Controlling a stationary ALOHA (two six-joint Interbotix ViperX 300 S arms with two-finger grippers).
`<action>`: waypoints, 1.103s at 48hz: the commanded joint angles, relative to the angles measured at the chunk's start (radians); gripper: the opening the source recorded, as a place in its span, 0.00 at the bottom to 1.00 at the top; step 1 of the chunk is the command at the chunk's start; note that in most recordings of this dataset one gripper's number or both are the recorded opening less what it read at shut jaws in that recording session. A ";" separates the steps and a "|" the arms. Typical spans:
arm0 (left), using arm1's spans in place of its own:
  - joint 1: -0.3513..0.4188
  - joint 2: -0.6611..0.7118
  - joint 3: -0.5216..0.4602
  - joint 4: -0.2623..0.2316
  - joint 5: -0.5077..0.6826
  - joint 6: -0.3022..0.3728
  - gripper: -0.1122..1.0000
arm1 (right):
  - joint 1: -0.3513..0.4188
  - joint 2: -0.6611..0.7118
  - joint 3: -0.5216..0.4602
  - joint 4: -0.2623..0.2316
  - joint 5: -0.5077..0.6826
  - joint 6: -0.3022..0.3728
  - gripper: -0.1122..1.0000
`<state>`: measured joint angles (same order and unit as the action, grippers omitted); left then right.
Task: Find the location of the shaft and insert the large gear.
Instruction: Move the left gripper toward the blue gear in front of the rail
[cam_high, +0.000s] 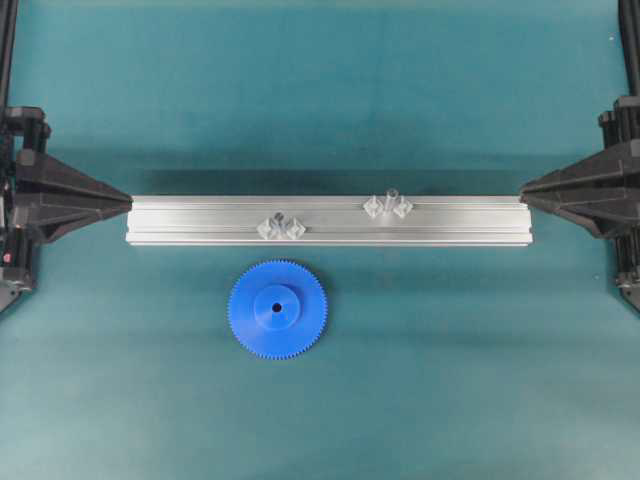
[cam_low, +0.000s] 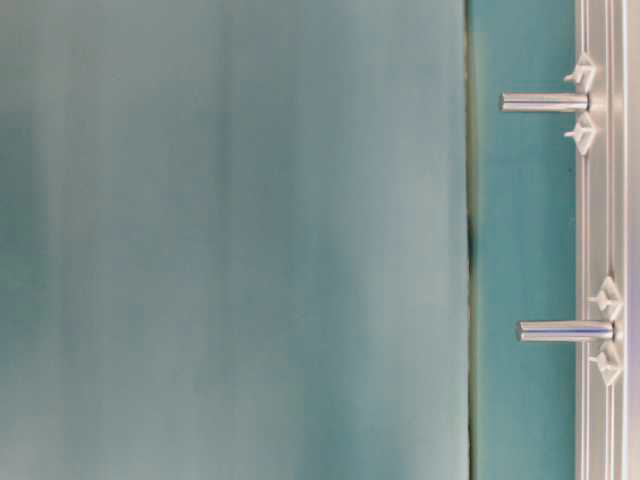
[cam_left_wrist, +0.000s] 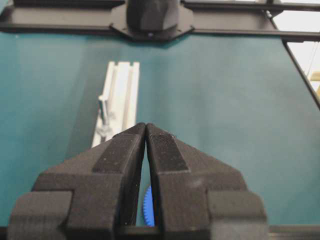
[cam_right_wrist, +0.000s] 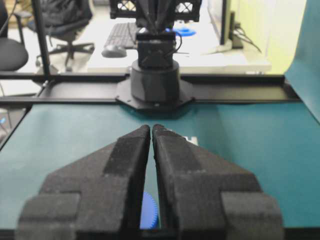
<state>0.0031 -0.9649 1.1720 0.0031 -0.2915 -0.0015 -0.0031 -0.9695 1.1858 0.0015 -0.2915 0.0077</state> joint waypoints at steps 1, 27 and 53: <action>-0.012 0.021 -0.006 0.012 0.018 -0.032 0.20 | 0.005 0.012 -0.014 0.003 -0.003 0.002 0.25; -0.084 0.255 -0.164 0.014 0.285 -0.092 0.11 | -0.005 0.006 -0.103 0.037 0.518 0.132 0.14; -0.147 0.552 -0.319 0.014 0.357 -0.120 0.46 | -0.032 0.020 -0.120 0.031 0.755 0.161 0.15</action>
<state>-0.1365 -0.4433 0.9035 0.0138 0.0552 -0.1181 -0.0245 -0.9587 1.0922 0.0353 0.4387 0.1595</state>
